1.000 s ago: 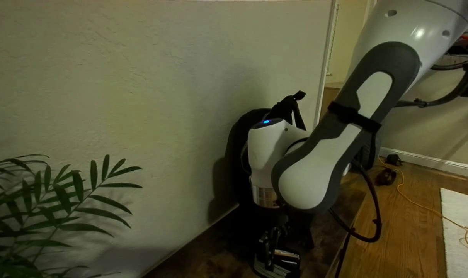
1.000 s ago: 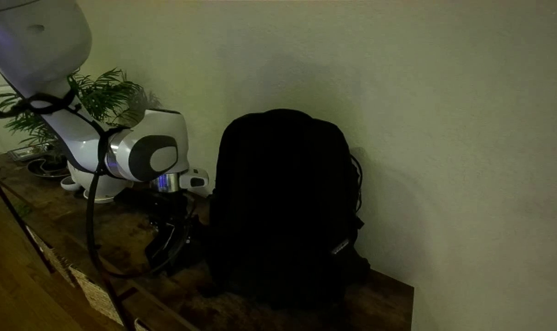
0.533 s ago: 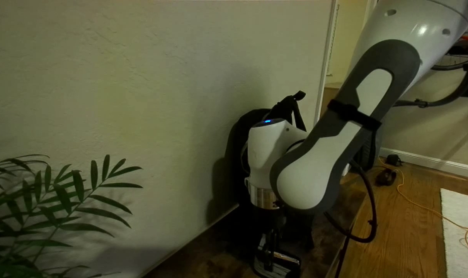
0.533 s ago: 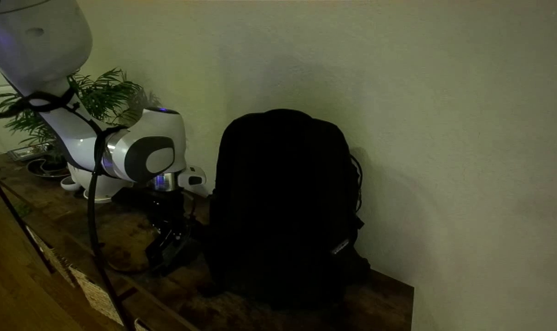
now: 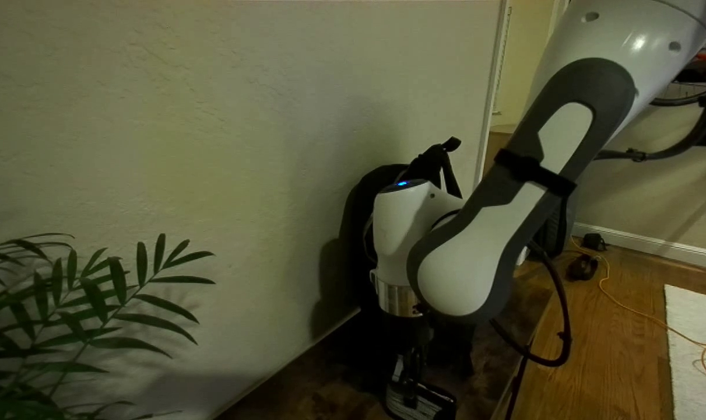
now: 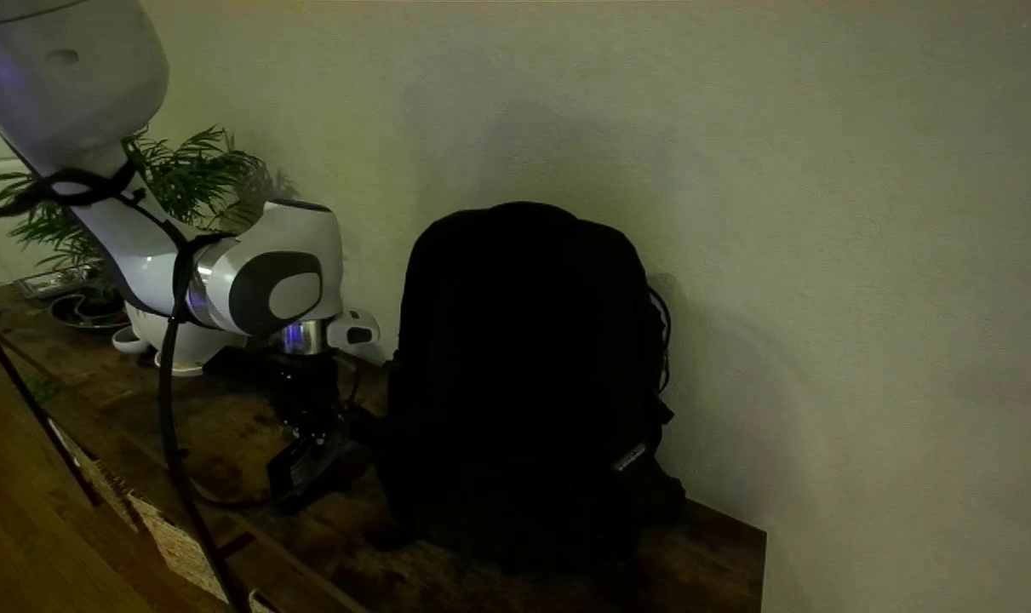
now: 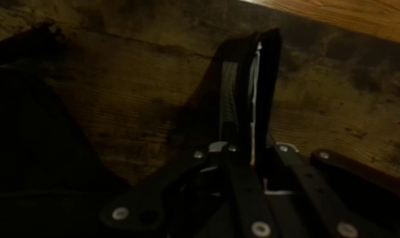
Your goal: Put the wallet inside the backpack
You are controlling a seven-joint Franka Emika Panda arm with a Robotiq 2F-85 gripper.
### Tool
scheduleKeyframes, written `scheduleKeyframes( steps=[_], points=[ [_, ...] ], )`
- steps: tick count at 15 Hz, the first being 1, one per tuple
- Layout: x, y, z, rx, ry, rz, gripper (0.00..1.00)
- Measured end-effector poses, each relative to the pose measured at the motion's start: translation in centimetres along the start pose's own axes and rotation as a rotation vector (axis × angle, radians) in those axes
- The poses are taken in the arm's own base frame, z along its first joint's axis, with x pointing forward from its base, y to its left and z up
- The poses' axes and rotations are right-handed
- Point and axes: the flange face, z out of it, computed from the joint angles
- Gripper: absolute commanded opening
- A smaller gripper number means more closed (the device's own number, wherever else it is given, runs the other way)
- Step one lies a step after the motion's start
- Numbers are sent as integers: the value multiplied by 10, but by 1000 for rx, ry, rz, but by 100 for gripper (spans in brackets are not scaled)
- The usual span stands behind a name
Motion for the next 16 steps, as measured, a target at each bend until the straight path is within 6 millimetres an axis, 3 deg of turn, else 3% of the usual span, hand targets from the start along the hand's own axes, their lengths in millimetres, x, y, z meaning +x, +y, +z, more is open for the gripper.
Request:
scheduleKeyframes(
  steps=[3,6,16],
  points=[
    [-6,-5,-1,-4,-65,14,6],
    [-10,-14,-19,-13,-112,36,6],
    [-8,-42,-134,-47,-57,146,6]
  ],
)
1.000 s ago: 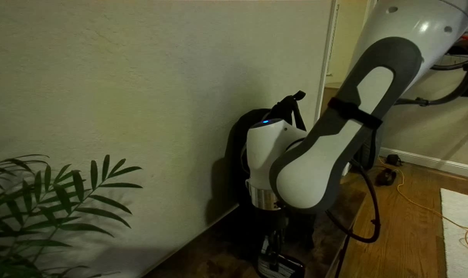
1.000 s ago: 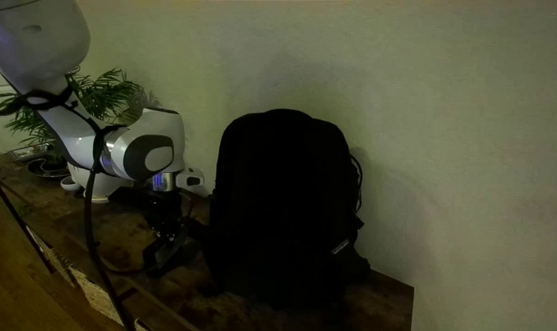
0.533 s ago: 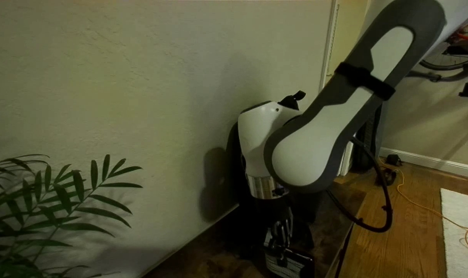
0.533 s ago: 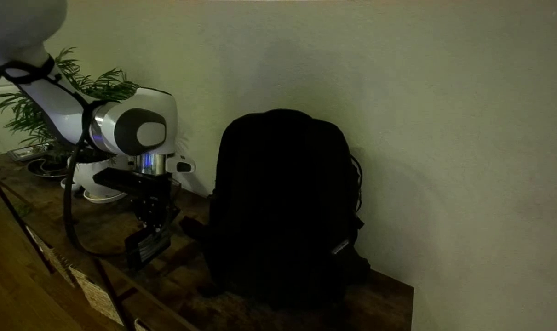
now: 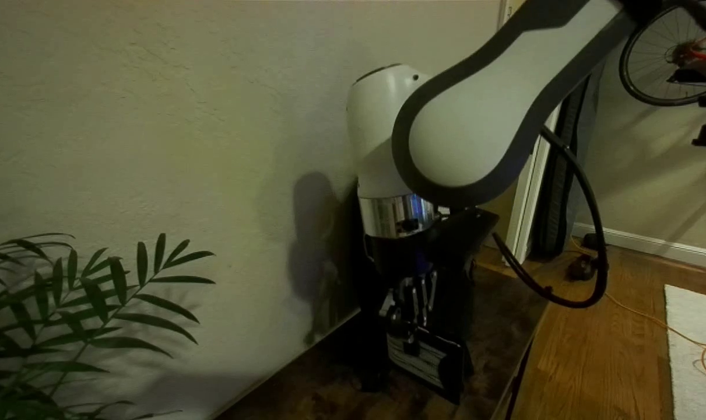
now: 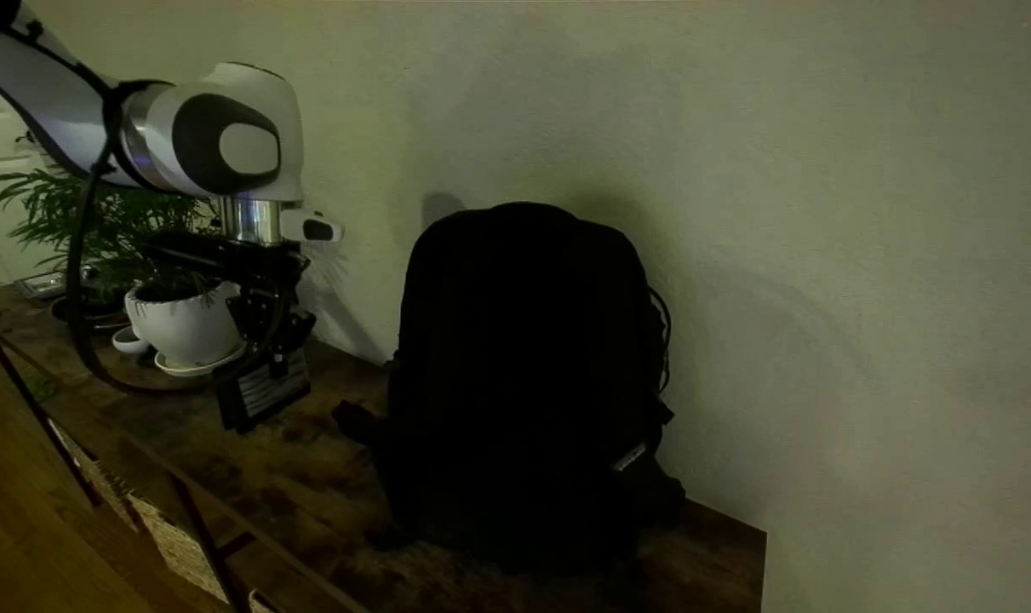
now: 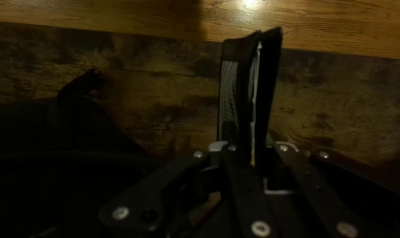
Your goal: Put the wallet inside the backpack
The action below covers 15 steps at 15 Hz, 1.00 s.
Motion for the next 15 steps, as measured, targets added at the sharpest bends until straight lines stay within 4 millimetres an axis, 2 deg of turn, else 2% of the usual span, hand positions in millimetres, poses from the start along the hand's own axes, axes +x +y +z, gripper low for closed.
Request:
scheduleKeyframes(
  steps=[4,8,15],
  points=[
    [-1,1,-48,-16,62,70,6],
    [2,11,-90,-62,125,156,6],
    [24,46,-139,-115,241,374,6]
  ],
)
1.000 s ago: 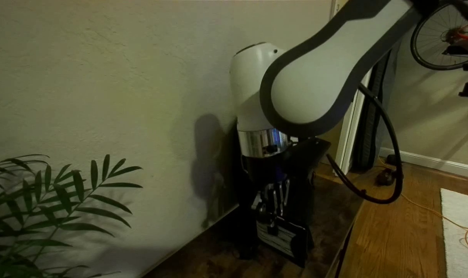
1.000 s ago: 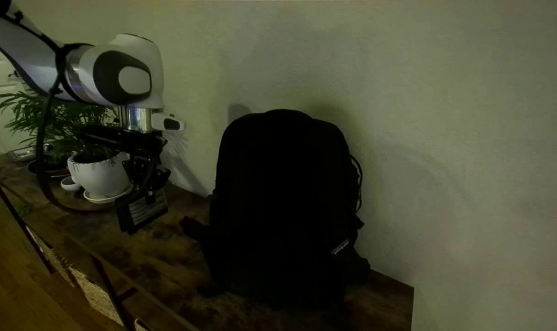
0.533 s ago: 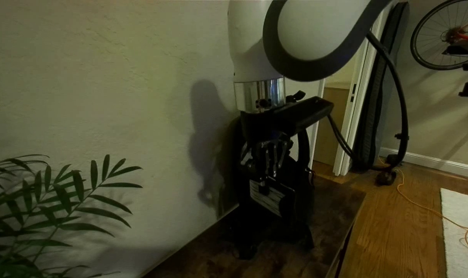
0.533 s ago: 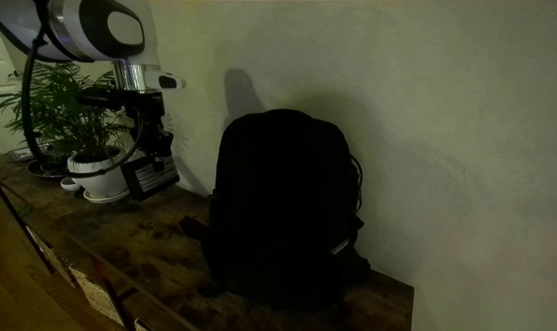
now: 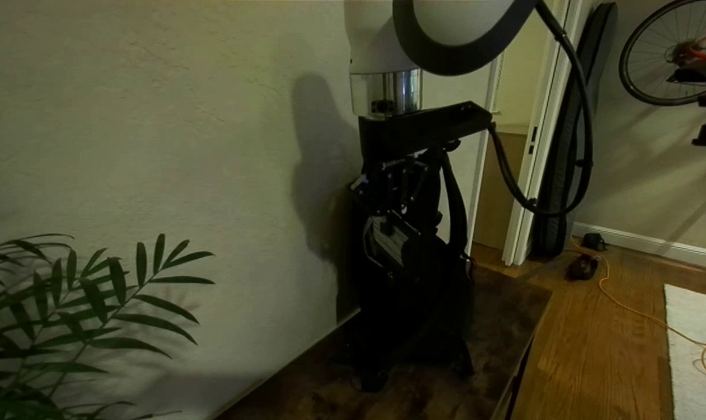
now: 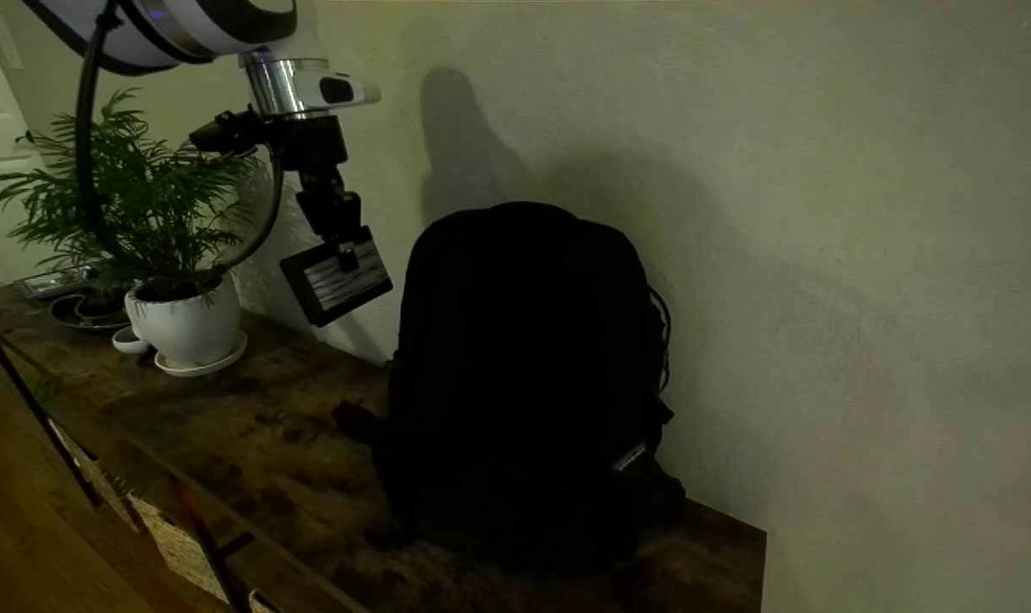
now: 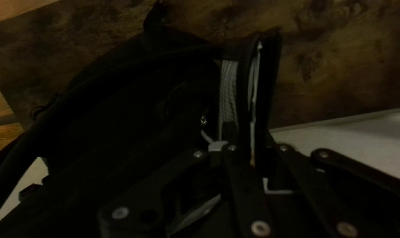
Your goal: Put the wallet inside the backpack
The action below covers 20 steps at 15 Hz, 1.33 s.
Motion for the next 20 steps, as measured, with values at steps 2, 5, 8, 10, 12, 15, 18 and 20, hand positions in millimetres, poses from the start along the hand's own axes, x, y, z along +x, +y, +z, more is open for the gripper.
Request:
scheduleKeyframes(
  steps=[2,5,8,10,12,15,18,20],
  points=[
    [11,8,-9,-14,31,75,6],
    [26,22,-20,-35,64,213,6],
    [37,33,-27,-44,85,357,6],
    [40,39,-28,-49,99,442,6],
    [42,42,-27,-59,111,513,6],
    [44,46,-25,-77,135,582,6],
    [47,49,-24,-86,162,632,6],
    [50,52,-24,-71,175,671,6]
  ],
)
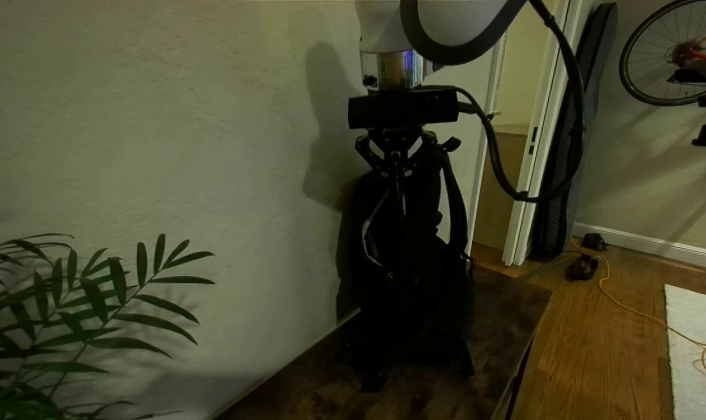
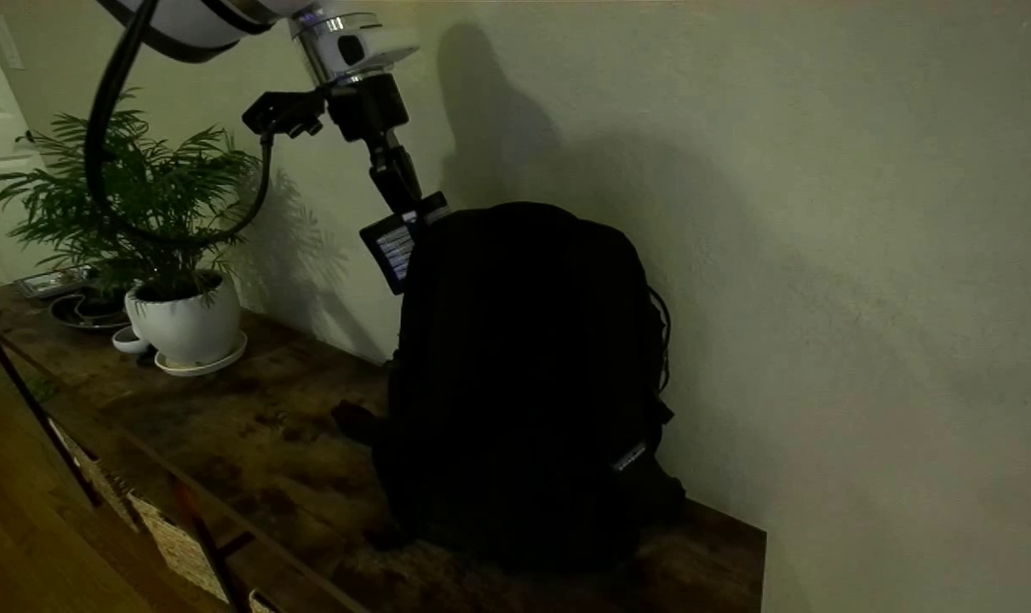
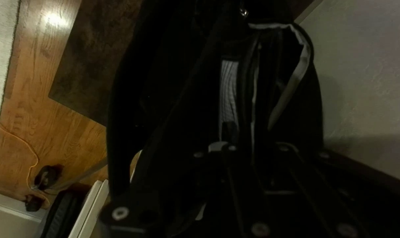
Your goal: Put the wallet inside the backpack
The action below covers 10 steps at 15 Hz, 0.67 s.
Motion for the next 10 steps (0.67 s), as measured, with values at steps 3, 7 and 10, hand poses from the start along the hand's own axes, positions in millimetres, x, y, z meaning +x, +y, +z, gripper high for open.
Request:
scheduleKeyframes(
  steps=[3,7,10],
  points=[
    [10,-1,0,48,16,71,6],
    [22,-2,0,108,63,139,6],
    [24,-2,7,100,85,148,6]
  ],
)
